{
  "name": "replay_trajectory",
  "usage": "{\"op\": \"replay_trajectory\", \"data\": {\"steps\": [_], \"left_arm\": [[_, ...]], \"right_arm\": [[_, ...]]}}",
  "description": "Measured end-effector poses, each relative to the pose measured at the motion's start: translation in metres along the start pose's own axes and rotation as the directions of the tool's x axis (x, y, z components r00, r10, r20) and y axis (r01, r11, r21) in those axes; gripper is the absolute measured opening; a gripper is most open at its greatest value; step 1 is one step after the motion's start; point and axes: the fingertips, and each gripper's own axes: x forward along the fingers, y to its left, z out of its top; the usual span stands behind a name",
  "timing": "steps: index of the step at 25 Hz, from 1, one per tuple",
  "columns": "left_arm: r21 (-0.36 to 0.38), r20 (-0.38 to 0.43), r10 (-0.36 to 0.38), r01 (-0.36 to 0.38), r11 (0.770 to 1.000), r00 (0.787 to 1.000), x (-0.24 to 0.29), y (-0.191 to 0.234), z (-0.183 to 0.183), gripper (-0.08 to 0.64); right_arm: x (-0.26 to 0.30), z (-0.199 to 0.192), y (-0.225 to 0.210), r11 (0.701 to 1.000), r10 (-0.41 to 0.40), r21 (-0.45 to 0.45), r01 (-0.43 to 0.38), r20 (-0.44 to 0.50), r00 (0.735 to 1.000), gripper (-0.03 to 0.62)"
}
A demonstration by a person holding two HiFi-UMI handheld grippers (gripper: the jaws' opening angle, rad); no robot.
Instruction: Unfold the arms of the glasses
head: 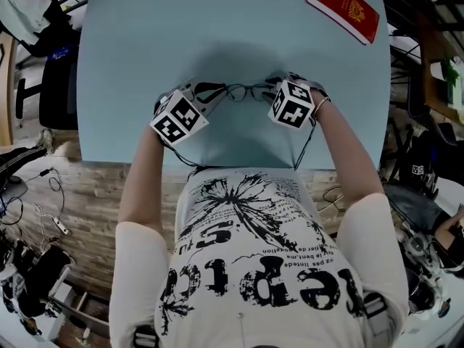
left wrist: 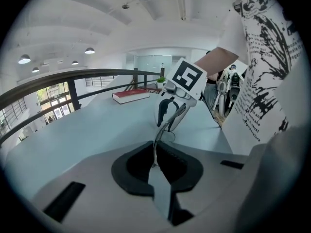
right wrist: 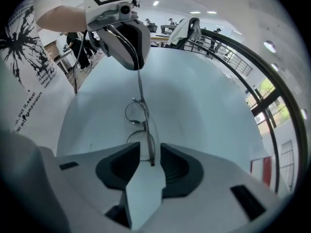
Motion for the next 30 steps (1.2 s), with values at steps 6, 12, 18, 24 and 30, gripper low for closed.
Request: {"op": "replay_trajectory", "data": {"steps": [6,12,18,24,30], "left_arm": [[-0.008,0.016,0.003,-0.003,1.0,1.0,-0.001,0.0,0.001,0.032],[-0.017,0.016,0.001,-0.001,1.0,1.0,-0.003,0.0,-0.002,0.032],[-0.012,0.013,0.006,-0.006,1.0,1.0,-0.007,0.002,-0.007,0.032],[0.001,-0.002,0.01,-0.01,1.0,1.0,-0.01,0.0,-0.008,0.032],[0.018,-0.017,0.022,-0.022,1.0,1.0,-0.014,0.0,-0.009,0.031]], "right_arm": [[0.013,0.049,0.015,0.992,0.046,-0.119,-0.044,0.011,0.999,0.11],[0.033,0.064,0.02,0.98,0.058,-0.188,-0.064,-0.037,0.998,0.062],[0.029,0.068,0.021,0.975,0.052,-0.215,-0.057,-0.029,0.998,0.028],[0.009,0.072,0.02,0.977,0.029,-0.213,-0.019,0.044,0.999,0.026],[-0.02,0.067,0.014,0.98,-0.037,-0.189,0.057,0.109,0.993,0.024]]}}
